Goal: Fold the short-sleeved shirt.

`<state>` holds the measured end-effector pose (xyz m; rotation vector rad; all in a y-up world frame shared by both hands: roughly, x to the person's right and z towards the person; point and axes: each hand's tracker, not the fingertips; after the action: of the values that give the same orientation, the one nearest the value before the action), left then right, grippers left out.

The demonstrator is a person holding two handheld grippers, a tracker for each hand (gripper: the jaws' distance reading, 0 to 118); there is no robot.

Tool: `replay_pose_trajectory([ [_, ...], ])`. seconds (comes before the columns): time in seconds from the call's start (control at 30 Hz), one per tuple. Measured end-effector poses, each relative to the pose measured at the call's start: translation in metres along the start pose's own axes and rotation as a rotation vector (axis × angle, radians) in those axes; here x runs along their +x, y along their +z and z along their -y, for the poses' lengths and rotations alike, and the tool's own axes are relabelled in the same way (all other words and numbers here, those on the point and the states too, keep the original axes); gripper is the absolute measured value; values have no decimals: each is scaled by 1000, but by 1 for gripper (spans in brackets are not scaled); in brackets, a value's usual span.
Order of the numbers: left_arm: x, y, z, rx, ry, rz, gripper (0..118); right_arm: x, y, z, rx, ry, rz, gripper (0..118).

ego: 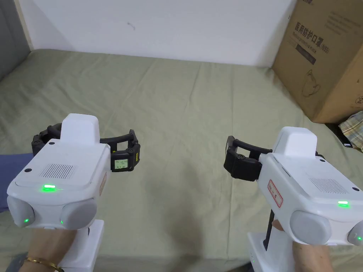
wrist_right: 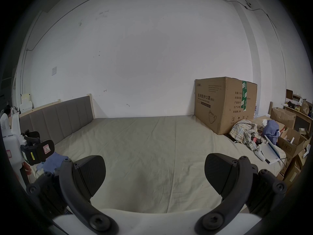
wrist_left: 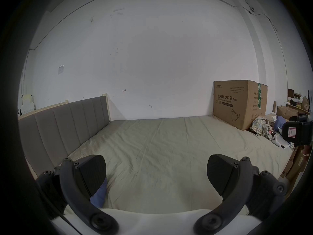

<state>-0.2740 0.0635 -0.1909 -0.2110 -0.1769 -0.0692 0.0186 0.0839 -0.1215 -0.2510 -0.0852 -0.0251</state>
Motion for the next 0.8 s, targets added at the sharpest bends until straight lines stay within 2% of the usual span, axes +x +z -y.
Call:
replay_pose_trajectory([
  [0.8,3,-4,5,-10,-8,7,118,-1,0,-1,-1,4,-4,116],
])
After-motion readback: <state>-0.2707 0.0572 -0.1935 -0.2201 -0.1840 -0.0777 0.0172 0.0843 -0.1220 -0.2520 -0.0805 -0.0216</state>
